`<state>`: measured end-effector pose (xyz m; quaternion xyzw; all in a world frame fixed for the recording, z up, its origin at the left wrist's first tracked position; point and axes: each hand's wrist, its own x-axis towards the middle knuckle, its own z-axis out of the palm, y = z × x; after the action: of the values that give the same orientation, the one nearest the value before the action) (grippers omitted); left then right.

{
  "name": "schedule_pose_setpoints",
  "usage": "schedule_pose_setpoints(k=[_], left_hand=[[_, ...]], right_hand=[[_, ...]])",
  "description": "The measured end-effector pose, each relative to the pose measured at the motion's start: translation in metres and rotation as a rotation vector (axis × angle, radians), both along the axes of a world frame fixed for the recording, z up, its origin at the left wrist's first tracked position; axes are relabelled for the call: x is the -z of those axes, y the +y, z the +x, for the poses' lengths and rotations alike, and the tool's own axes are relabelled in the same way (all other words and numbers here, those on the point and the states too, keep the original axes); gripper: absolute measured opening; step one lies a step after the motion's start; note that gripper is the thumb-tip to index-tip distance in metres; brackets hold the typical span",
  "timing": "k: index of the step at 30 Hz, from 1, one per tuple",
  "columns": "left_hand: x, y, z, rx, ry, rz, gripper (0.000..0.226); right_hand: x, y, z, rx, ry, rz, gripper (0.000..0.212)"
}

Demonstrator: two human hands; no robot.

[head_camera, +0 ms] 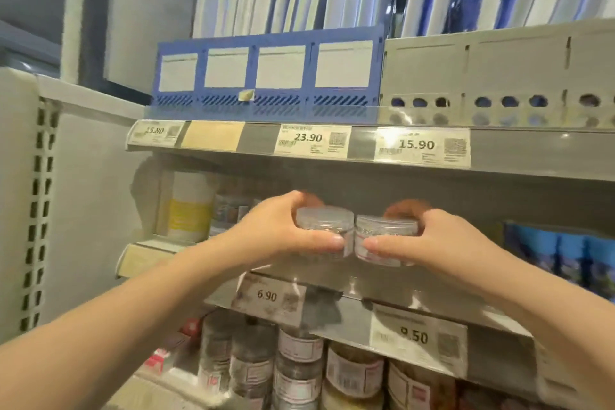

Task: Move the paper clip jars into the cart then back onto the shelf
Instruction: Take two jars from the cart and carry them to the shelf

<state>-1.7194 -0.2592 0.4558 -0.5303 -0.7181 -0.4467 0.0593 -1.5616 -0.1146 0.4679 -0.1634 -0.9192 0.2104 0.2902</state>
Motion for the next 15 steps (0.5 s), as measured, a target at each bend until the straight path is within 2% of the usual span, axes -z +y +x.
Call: schedule_pose_setpoints(k=[3, 7, 10, 15], left_hand=[[-0.010, 0.006, -0.020, -0.048, 0.091, -0.024, 0.056], [-0.026, 0.010, -0.042, -0.035, 0.076, 0.010, 0.039], [-0.036, 0.019, -0.055, 0.017, 0.100, 0.000, 0.041], [-0.049, 0.036, -0.077, -0.044, 0.226, -0.151, 0.047]], right_hand=[[-0.005, 0.010, -0.023, -0.012, -0.075, -0.047, 0.067], [-0.006, 0.025, -0.047, -0.041, -0.171, -0.120, 0.060], [-0.001, 0.034, -0.063, 0.016, -0.273, -0.038, 0.047], [0.007, 0.046, -0.079, 0.035, -0.377, -0.105, 0.055]])
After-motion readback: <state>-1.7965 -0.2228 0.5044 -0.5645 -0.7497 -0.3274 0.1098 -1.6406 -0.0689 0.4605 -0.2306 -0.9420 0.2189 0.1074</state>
